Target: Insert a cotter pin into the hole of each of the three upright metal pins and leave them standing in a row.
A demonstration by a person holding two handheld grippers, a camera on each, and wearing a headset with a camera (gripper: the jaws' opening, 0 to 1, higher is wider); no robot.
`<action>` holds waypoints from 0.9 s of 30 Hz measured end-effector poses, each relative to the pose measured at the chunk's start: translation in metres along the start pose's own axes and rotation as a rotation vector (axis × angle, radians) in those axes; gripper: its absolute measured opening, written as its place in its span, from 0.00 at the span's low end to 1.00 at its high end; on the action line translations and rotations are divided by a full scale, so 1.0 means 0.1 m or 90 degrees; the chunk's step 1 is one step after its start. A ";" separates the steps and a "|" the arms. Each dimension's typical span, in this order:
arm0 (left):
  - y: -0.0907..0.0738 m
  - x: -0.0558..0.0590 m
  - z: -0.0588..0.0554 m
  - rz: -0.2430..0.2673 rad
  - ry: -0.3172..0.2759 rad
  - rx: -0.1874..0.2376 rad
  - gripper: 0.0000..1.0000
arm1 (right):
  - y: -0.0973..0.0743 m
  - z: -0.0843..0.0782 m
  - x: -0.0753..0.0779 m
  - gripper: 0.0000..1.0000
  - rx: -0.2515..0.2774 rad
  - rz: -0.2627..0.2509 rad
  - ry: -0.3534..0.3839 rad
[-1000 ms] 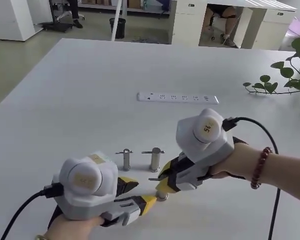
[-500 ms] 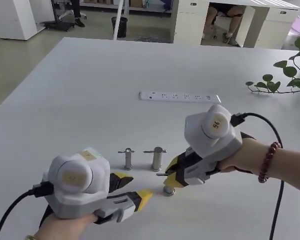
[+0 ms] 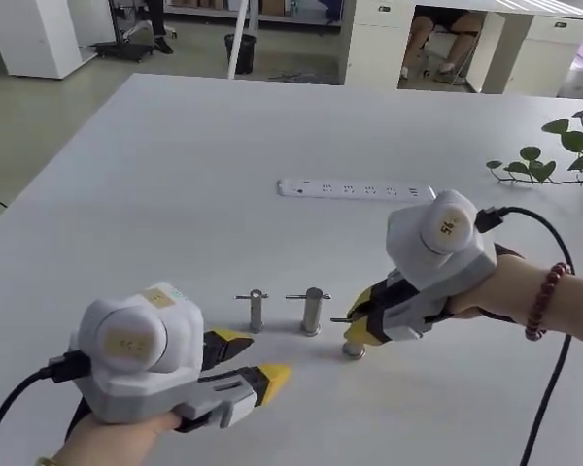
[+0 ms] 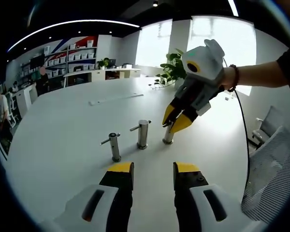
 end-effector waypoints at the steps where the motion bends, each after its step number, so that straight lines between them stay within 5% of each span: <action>1: -0.01 0.00 0.00 0.001 0.000 0.000 0.31 | 0.00 -0.01 0.02 0.08 -0.001 -0.002 0.003; 27: -0.10 -0.01 0.07 -0.006 0.020 -0.003 0.32 | 0.06 -0.11 0.28 0.09 -0.005 0.002 0.006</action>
Point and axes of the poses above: the centre of the closed fingertips' face, and the gripper's own axes: y roughly forward along the fingers, x roughly to its right, z roughly out of its top, the point moved 8 cm from there along -y, roughly backward along the fingers, and after that the axes turned 14 degrees about -z, right-handed, at the moved point
